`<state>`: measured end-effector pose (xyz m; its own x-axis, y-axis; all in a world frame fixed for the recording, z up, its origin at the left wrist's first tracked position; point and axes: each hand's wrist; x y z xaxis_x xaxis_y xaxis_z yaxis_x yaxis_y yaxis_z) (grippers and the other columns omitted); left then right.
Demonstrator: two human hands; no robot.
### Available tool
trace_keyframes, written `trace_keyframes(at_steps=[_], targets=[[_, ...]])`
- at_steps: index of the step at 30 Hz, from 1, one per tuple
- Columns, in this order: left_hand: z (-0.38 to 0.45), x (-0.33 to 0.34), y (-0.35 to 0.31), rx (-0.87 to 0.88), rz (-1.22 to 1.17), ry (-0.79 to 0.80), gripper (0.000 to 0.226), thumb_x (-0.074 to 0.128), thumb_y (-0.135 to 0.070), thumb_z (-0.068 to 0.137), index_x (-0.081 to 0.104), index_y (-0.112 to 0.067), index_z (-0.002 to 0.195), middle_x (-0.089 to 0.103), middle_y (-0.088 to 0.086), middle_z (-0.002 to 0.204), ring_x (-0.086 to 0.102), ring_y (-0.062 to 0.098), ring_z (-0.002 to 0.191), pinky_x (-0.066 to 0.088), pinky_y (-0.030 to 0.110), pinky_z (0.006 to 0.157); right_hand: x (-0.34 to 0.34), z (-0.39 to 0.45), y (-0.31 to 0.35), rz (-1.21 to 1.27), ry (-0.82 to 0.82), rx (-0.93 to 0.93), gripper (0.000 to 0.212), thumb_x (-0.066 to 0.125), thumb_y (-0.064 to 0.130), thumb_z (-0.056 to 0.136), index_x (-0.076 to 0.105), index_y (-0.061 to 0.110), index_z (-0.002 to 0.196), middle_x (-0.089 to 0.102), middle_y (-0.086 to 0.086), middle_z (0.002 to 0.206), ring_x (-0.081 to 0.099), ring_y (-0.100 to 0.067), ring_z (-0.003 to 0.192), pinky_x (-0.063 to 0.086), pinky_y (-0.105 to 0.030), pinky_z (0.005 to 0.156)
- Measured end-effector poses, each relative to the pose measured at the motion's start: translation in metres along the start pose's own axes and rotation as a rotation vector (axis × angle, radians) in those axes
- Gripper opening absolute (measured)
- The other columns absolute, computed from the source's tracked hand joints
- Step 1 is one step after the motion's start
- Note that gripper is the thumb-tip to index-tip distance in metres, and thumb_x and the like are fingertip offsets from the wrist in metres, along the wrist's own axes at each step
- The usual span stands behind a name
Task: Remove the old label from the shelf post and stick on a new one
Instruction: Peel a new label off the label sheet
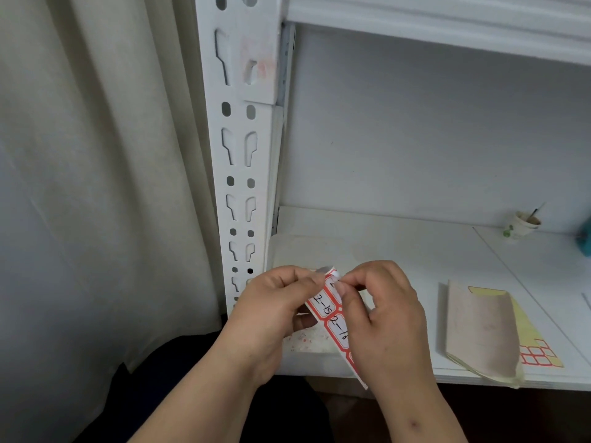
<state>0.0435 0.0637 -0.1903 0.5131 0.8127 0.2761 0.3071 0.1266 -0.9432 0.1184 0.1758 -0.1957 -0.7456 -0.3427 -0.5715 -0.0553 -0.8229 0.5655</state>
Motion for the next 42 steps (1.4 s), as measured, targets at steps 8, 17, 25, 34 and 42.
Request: trace_keyframes(at_steps=[8, 17, 25, 34, 42], targets=[[0.001, 0.0, 0.001, -0.116, -0.063, -0.033, 0.031, 0.061, -0.009, 0.093, 0.074, -0.012, 0.064, 0.074, 0.013, 0.073, 0.069, 0.02, 0.063, 0.057, 0.03, 0.065, 0.002, -0.004, -0.004, -0.012, 0.046, 0.01, 0.009, 0.054, 0.034, 0.086, 0.052, 0.032, 0.078, 0.049, 0.017, 0.089, 0.057, -0.008, 0.082, 0.044, -0.017, 0.067], [-0.003, 0.002, 0.003, -0.182, -0.123, -0.052, 0.036, 0.06, -0.011, 0.094, 0.078, -0.015, 0.063, 0.075, 0.012, 0.076, 0.071, 0.02, 0.063, 0.058, 0.033, 0.068, -0.001, -0.007, -0.002, 0.068, 0.091, 0.087, 0.016, 0.056, 0.039, 0.091, 0.051, 0.029, 0.079, 0.05, 0.019, 0.089, 0.052, 0.004, 0.098, 0.042, -0.003, 0.075], [-0.002, 0.005, 0.003, -0.138, -0.031, -0.101, 0.024, 0.06, -0.016, 0.097, 0.072, -0.007, 0.079, 0.075, 0.011, 0.074, 0.071, 0.02, 0.063, 0.057, 0.034, 0.068, -0.008, -0.003, 0.005, 0.232, 0.084, 0.207, 0.016, 0.063, 0.026, 0.088, 0.054, 0.029, 0.076, 0.059, 0.013, 0.086, 0.058, 0.003, 0.092, 0.046, -0.007, 0.069], [0.001, 0.003, 0.004, -0.094, 0.048, -0.184, 0.02, 0.058, -0.018, 0.1, 0.073, -0.011, 0.087, 0.076, 0.017, 0.082, 0.071, 0.03, 0.078, 0.06, 0.042, 0.08, -0.017, 0.005, 0.012, 0.431, 0.086, 0.402, 0.008, 0.059, 0.034, 0.089, 0.058, 0.029, 0.083, 0.065, 0.025, 0.083, 0.063, 0.008, 0.076, 0.045, -0.004, 0.055], [-0.004, 0.012, 0.002, 0.046, 0.195, -0.105, 0.043, 0.044, -0.008, 0.105, 0.069, -0.027, 0.075, 0.073, 0.005, 0.075, 0.068, 0.021, 0.073, 0.06, 0.044, 0.081, -0.02, 0.006, 0.011, 0.36, 0.178, 0.385, 0.015, 0.057, 0.025, 0.093, 0.057, 0.031, 0.079, 0.066, 0.016, 0.077, 0.061, 0.008, 0.075, 0.044, -0.005, 0.055]])
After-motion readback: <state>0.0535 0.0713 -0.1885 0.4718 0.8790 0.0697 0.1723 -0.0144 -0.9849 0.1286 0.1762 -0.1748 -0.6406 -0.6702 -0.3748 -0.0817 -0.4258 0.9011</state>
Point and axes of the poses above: each hand's wrist, its own z-axis towards the middle knuckle, its own x-axis out of the palm, y = z × x
